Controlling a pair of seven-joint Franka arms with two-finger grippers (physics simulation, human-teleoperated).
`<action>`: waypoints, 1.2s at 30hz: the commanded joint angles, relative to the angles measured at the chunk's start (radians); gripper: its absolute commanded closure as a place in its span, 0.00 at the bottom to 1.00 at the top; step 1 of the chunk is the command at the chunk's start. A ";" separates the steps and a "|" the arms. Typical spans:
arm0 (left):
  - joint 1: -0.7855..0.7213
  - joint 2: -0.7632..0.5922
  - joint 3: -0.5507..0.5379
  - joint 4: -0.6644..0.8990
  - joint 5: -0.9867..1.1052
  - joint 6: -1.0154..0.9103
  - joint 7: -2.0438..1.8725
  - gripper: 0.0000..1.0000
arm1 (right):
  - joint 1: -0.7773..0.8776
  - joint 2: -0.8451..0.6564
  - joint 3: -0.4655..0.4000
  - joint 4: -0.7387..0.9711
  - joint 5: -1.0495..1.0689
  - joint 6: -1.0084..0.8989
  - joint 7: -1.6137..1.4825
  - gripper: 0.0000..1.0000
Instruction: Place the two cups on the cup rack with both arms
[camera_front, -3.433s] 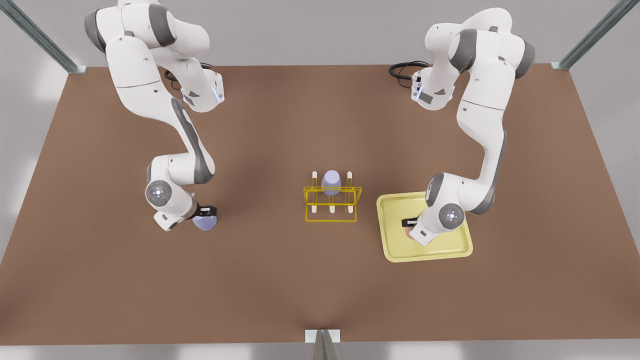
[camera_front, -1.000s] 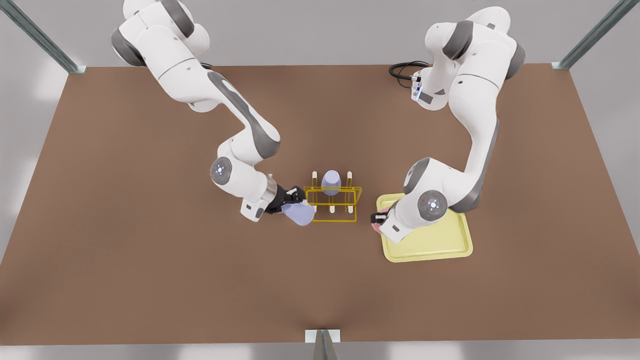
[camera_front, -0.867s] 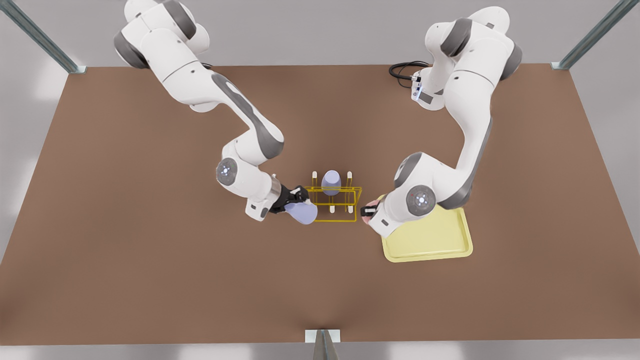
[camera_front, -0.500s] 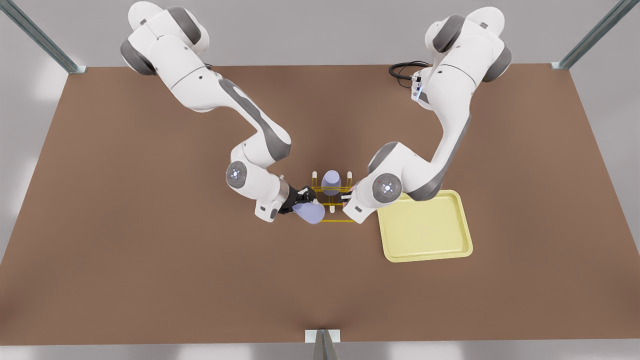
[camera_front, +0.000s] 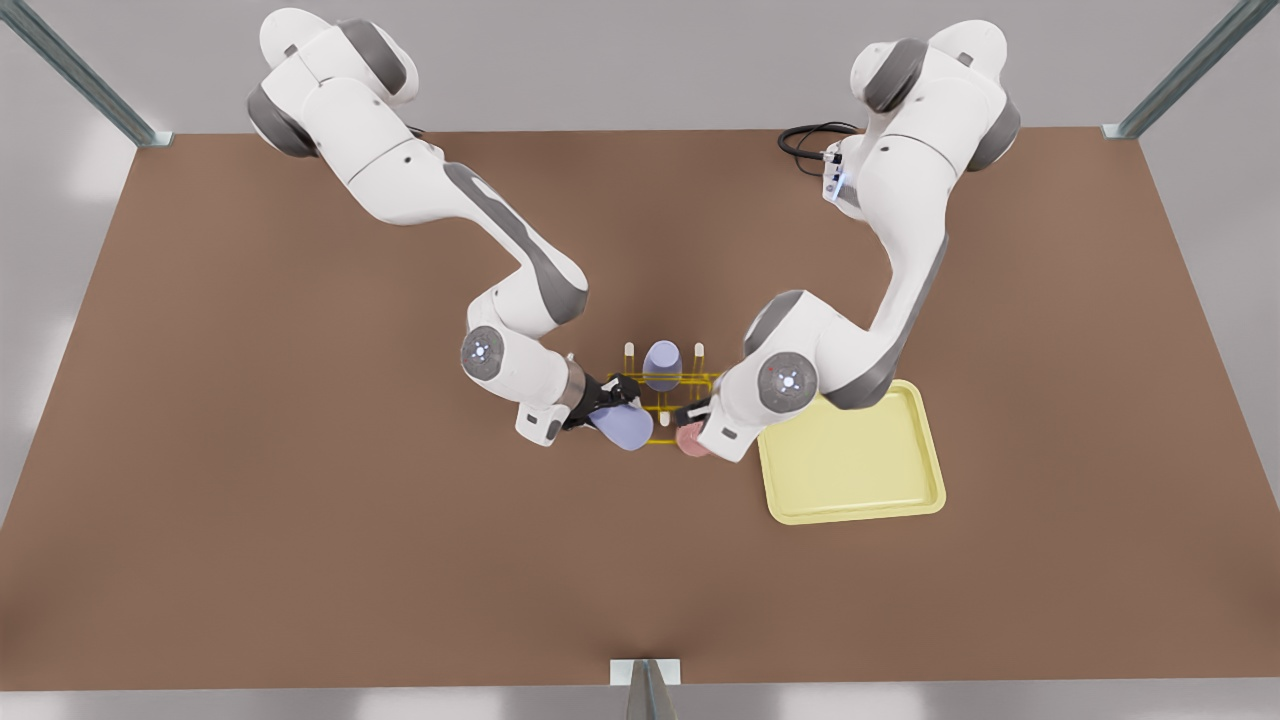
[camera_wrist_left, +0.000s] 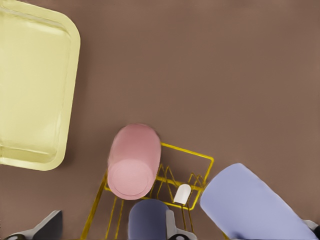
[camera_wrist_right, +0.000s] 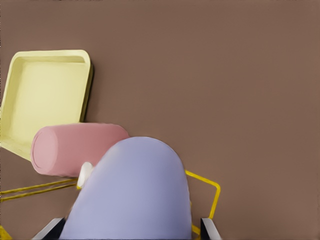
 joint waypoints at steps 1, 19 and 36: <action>0.053 -0.001 0.002 0.068 0.005 -0.101 -0.105 0.00 | -0.001 -0.003 0.001 0.003 0.001 -0.018 0.041 0.00; 0.051 -0.366 0.344 -0.008 0.060 -0.525 0.789 0.00 | -0.086 -0.029 -0.118 0.217 -0.164 -0.516 0.030 0.00; 0.085 -0.368 0.342 -0.008 0.024 -0.557 0.791 0.00 | -0.386 -0.440 -0.227 0.128 -0.445 -1.076 -0.004 0.00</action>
